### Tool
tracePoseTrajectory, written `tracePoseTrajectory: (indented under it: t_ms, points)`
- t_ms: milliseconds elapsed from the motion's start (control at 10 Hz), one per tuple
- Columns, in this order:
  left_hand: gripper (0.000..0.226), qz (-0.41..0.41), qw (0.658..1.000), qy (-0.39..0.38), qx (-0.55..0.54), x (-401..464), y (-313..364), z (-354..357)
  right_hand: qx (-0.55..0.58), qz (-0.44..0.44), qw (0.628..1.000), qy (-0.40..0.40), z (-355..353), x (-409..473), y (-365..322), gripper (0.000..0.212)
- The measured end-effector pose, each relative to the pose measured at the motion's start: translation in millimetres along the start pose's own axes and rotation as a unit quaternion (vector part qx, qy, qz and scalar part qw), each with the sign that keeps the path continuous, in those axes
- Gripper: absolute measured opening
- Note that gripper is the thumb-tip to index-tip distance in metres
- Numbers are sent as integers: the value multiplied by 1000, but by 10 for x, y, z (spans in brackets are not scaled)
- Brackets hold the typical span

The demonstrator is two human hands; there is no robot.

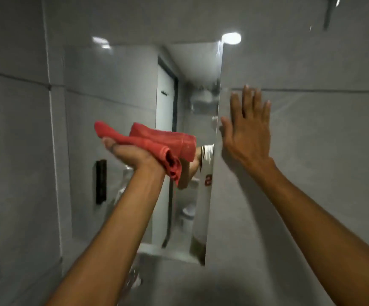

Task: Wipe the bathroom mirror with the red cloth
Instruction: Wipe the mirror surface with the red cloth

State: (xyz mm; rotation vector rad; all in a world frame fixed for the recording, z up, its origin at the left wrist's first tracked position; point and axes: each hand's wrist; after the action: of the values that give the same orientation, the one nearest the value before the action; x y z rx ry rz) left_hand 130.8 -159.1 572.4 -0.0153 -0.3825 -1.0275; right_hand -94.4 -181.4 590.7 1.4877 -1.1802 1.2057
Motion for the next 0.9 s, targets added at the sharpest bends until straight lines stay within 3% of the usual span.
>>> tracePoseTrajectory:
  t_ms: [100, 200, 300, 400, 500, 600, 700, 800, 900]
  points:
    - [57, 289, 916, 60, 272, 291, -195, 756, -31, -33, 999, 14, 111, 201, 257, 72]
    - [62, 425, 651, 33, 628, 647, -563, 1122, -39, -53, 996, 54, 295, 164, 294, 73]
    - [70, 451, 593, 65, 664, 717, -678, 1356, -38, -43, 996, 61, 322, 172, 347, 73]
    - [71, 475, 530, 51, 700, 633, -800, 1545, -48, -48, 996, 58, 316, 146, 309, 72]
    - [68, 581, 404, -165, 687, 496, -947, 1337, -46, -51, 995, 66, 318, 146, 329, 70]
    - [67, 605, 302, -317, 665, 650, -714, 1120, -44, -50, 996, 63, 311, 142, 317, 69]
    - [68, 585, 340, -230, 699, 731, -689, 1217, -44, -46, 996, 59, 305, 146, 321, 70]
    - [68, 542, 424, -111, 717, 595, -931, 1492, -47, -46, 996, 62, 314, 135, 310, 70]
    - [67, 528, 434, -103, 723, 523, -1036, 1522, -44, -45, 996, 69, 328, 132, 319, 69]
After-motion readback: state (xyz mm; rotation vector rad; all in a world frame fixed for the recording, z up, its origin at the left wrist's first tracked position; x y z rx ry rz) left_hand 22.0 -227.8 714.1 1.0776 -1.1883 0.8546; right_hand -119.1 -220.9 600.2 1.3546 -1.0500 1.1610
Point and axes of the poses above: each hand's wrist, its own x-axis towards the middle knuckle, its own z-axis out of the palm, y = z × x, and after that the axes turned 11 degrees about y, right-handed
